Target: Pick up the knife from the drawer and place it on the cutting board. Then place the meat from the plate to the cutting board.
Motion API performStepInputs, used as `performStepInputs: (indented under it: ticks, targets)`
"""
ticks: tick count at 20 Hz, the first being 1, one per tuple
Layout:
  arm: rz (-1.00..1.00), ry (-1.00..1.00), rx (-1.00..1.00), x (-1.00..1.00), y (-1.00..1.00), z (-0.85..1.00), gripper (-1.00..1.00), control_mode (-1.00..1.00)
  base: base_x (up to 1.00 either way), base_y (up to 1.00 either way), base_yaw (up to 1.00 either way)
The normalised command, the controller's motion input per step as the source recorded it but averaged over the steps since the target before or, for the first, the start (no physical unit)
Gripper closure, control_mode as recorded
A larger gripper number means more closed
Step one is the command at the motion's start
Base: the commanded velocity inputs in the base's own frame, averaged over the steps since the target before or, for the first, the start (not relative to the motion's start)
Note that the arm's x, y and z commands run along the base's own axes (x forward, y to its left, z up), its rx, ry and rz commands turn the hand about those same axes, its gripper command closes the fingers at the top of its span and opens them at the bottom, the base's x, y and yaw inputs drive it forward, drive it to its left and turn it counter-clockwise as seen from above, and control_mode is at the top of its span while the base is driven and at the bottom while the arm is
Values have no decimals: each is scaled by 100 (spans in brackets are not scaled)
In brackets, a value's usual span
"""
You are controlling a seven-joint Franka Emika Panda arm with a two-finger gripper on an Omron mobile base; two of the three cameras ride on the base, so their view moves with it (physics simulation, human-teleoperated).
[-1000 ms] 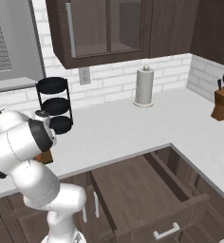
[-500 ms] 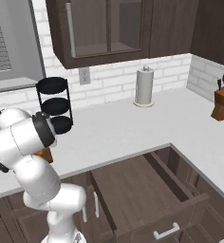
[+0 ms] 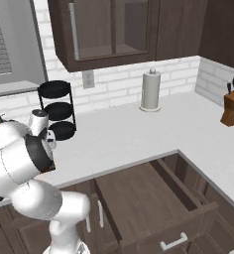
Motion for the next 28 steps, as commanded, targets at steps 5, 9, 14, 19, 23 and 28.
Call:
performStepInputs:
  ticks: [5, 9, 14, 19, 23, 28]
  targets:
    - [0, 0, 0, -81, -59, 39, -100, -100, 0, 0, 0]
    - [2, 0, 2, -100, -100, 0, -100, -100, 0, 0, 0]
    - [8, 0, 2, -91, -100, 19, -100, -100, 0, 0, 0]
    - [2, -1, 0, -60, -95, 37, -100, -100, 0, 0, 0]
    - [-6, 0, 2, -21, -76, 26, -100, -100, 0, 0, 0]
    - [-4, 0, 8, -6, -23, 5, -100, -100, 0, 0, 0]
